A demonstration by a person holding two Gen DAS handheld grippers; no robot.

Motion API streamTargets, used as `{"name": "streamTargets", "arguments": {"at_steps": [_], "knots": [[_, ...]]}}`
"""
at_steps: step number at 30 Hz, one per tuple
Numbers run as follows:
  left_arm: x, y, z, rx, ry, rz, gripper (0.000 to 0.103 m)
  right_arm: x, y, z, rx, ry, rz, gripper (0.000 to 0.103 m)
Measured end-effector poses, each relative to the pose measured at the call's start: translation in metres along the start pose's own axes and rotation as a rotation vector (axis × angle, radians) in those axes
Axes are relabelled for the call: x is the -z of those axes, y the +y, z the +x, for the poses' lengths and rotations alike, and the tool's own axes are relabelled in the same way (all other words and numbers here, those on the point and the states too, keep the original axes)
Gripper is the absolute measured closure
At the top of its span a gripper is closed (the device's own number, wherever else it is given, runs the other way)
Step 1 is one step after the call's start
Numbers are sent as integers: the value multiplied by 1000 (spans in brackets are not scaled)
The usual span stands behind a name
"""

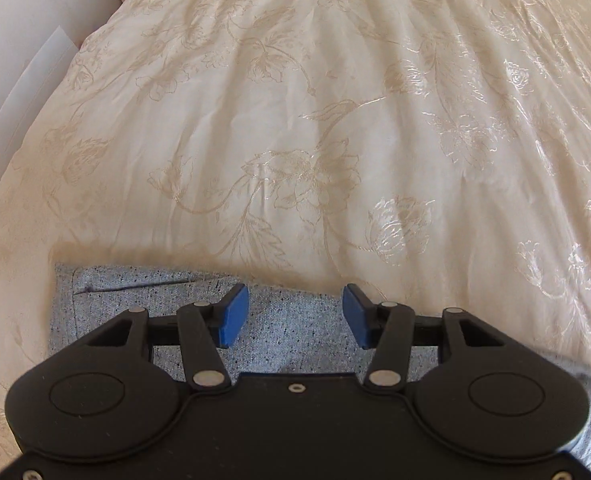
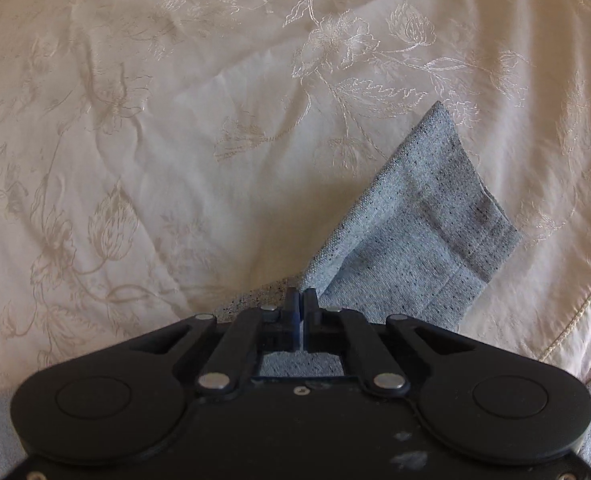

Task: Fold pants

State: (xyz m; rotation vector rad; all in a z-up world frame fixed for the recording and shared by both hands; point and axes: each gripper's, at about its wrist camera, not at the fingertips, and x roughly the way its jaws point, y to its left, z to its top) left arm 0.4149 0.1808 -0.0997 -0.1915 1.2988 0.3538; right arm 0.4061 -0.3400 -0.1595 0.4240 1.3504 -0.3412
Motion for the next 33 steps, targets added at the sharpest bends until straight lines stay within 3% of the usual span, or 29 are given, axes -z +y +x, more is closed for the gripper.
{"name": "streamTargets", "arguments": {"at_steps": [8,14,18,20,21,23,29,33], "knots": [[-13,9,32,5,94,-101,45,26,-22,-10,-8,18,-3,101],[-16,-3,54,-16,162,-97,43,31,-21,-6,-9,17,-10,101],[-10,-6,75,-19,255,-113,40,30,-20,-8,-11,12,-8,101],[-4,-5,77,-18,270,-129,57,30,-21,-10,-14,10,-5,101],[-1,-4,75,0,273,-138,95,30,-22,-11,-17,8,-3,101],[6,-2,64,13,223,-142,96,32,-23,-15,-17,1,-2,101],[47,0,-1,21,45,-25,99,46,-39,-42,-39,-27,4,101],[84,26,-46,71,-25,-48,99,67,-56,-63,-42,-44,11,101]]}}
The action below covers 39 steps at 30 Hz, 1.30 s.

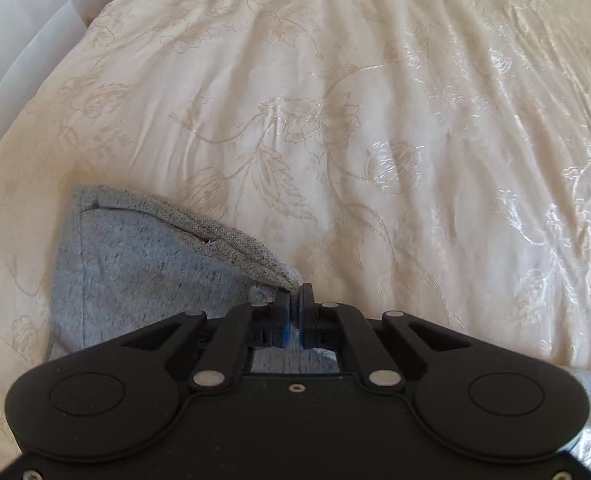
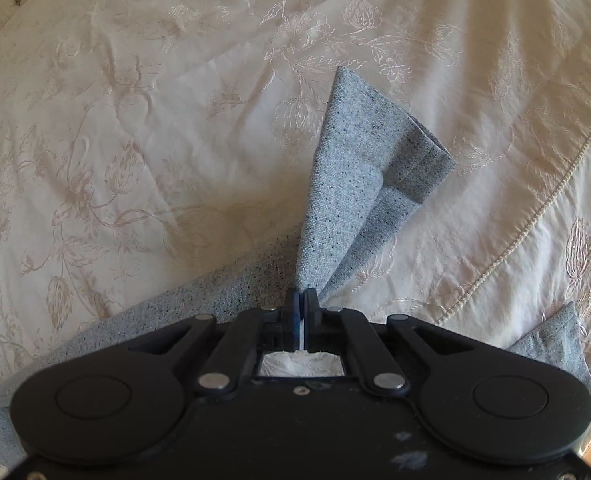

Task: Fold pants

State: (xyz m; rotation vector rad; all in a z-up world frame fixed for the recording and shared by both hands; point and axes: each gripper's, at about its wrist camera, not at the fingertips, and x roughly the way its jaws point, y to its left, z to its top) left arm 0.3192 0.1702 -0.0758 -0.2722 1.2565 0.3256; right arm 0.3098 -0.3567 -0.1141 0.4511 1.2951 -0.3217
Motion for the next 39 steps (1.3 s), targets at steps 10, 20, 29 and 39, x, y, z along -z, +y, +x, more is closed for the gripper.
{"name": "streamTargets", "arguments": {"at_steps": [10,20,29,39], "knots": [[92,40,-57,11,-72,5,99,82,-52,-53,15,-31,63,101],[179,62,-26,-42,77,9,99,164,-88,-50,53,0,91,101],[186,56,21,-101,121,35,99,193,-103,-33,-10,7,82,91],[190,42,27,-173,117,-1,99,180,-197,-46,-76,-66,300,81]]}}
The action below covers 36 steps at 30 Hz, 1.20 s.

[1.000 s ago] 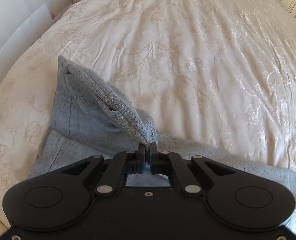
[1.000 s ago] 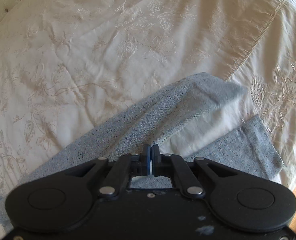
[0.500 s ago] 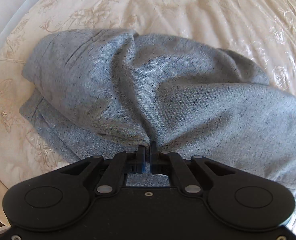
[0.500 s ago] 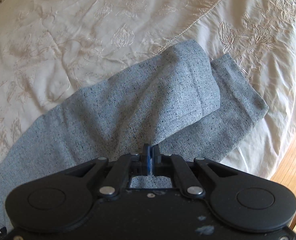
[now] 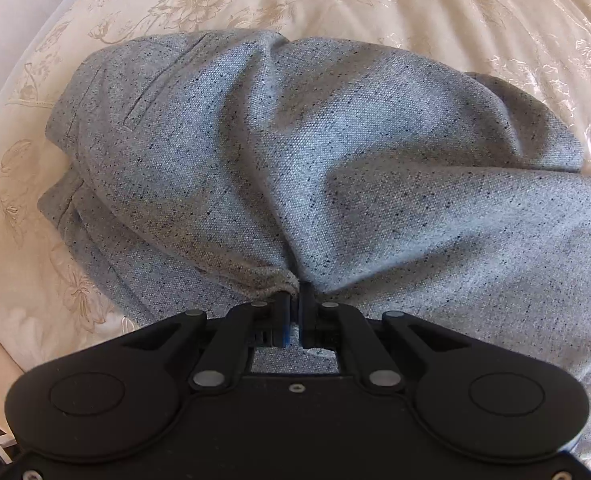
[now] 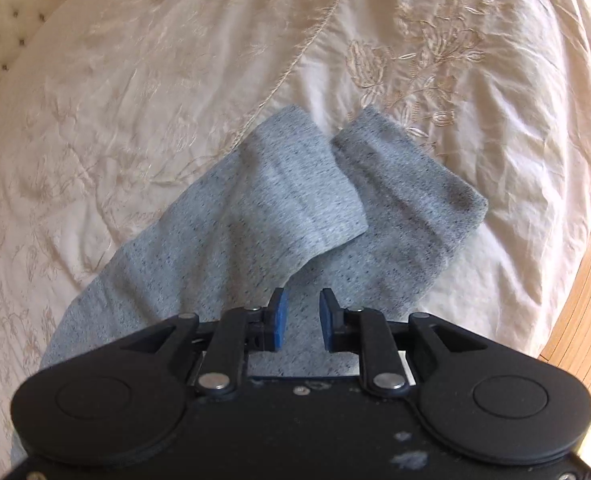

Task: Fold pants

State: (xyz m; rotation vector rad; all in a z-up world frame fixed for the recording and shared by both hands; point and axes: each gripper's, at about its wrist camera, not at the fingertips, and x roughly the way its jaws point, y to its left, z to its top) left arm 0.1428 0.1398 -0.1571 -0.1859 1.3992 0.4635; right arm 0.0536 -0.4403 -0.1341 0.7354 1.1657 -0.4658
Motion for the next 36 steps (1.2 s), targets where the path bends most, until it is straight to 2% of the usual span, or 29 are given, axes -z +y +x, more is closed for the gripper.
{"name": "streamTargets", "arguments": {"at_steps": [2,7,12,18,19,20,21,23,27,30,32,36], "knots": [[0,-8,-2,-26,-4,4,99,-10,-19,2,-17,3,72,80],[14,-30,-15,-72,-15,-3,99,-25,-56,13,-134,48,234,76],[13,-37,-19,-97,-18,-15,99,-28,-54,26,-208,100,261,69],[12,-28,-22,-98,-19,-37,99,-32,-42,42,-255,100,321,67],[12,-28,-22,-98,-20,-35,99,-32,-38,44,-257,92,310,72],[12,-28,-22,-98,-22,-33,99,-33,-35,44,-255,71,283,92],[11,-28,-23,-96,-26,-34,99,-35,-26,44,-236,53,239,96],[8,-22,-31,-85,-61,-44,99,-39,-9,34,-172,6,122,97],[5,-22,-84,-46,-206,-4,99,-44,35,-25,-183,-164,-150,97],[17,-14,-116,18,-270,1,99,-37,45,-67,-152,-272,-275,97],[30,-12,-107,34,-225,2,99,-28,32,-63,-106,-249,-294,97],[52,-19,-42,-26,-68,53,99,-8,-8,8,96,-64,-302,97]]}}
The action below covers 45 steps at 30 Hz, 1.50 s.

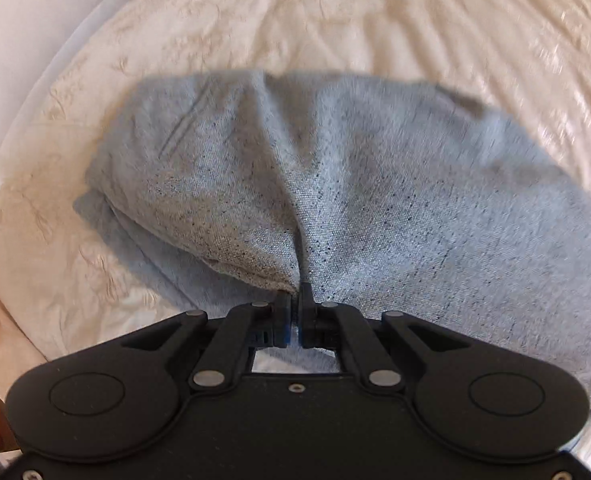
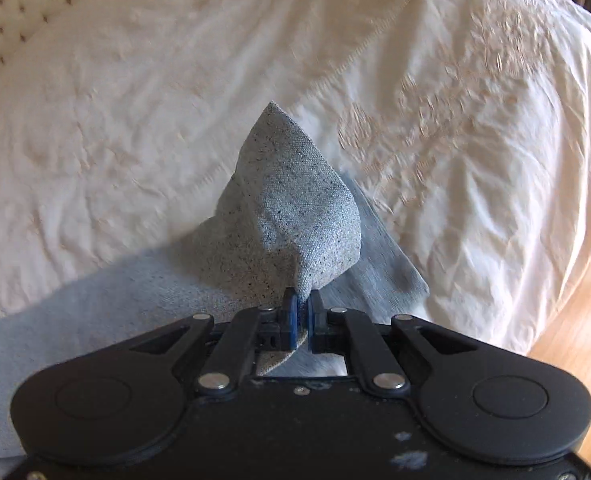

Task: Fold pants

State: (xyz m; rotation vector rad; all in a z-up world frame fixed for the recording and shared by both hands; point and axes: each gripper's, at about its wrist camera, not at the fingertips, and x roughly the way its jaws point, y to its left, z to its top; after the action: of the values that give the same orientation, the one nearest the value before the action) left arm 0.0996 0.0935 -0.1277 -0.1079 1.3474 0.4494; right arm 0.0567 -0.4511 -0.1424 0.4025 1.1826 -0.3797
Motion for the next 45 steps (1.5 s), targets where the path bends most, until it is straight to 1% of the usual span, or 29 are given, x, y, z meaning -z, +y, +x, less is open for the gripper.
{"name": "streamTargets", "arguments": {"at_steps": [1,2,3,7,10,12,13,14,15,16,17,18,20,21,23,26,29,33,37,40,41,42,43,45], "knots": [[4,-3,10,-20,16,20,99,6,-3,14,30,35,-3,97],[8,-7,15,-36,13,40,99,11,-8,22,40,57,9,97],[9,-9,16,-42,3,53,99,13,-10,23,32,58,25,97],[6,-8,10,-33,-15,54,99,9,-10,9,3,4,15,97],[2,-8,6,-22,-18,37,99,-1,-1,-10,-14,-68,-18,97],[5,-14,8,-38,-19,58,99,-5,3,-18,-23,-113,-43,96],[7,-18,11,-52,-13,74,99,-6,3,-14,-14,-91,-41,96],[10,-24,13,-68,-5,94,99,-5,1,-5,4,-43,-26,95],[12,-27,16,-81,1,111,99,-3,-3,5,24,25,-6,93],[13,-28,19,-89,2,123,99,-1,-9,16,45,98,13,92],[14,-29,19,-94,1,132,99,2,-16,22,65,145,34,89],[13,-30,20,-96,1,133,99,4,-22,20,58,144,57,86],[10,-29,20,-92,6,119,99,4,-33,3,26,78,101,85],[8,-29,19,-89,10,107,99,1,-37,-6,15,43,114,83],[4,-30,21,-88,21,91,99,-9,-44,-18,-3,-13,121,82],[2,-30,24,-97,27,79,99,-36,-50,-19,-60,-39,113,81],[3,-29,26,-115,27,77,99,-68,-54,-2,-128,-15,81,81],[3,-30,24,-129,31,62,99,-99,-50,30,-112,28,7,78],[1,-32,25,-149,39,51,99,-114,-48,55,-109,76,-54,78],[1,-35,26,-163,41,47,99,-114,-49,61,-129,94,-77,76],[1,-35,27,-166,42,47,99,-113,-49,62,-147,96,-89,80],[1,-37,27,-170,43,48,99,-111,-48,62,-160,93,-105,93],[1,-37,27,-173,43,48,99,-108,-47,61,-173,85,-126,99],[2,-39,27,-177,44,48,99,-101,-42,56,-172,54,-189,99]]}}
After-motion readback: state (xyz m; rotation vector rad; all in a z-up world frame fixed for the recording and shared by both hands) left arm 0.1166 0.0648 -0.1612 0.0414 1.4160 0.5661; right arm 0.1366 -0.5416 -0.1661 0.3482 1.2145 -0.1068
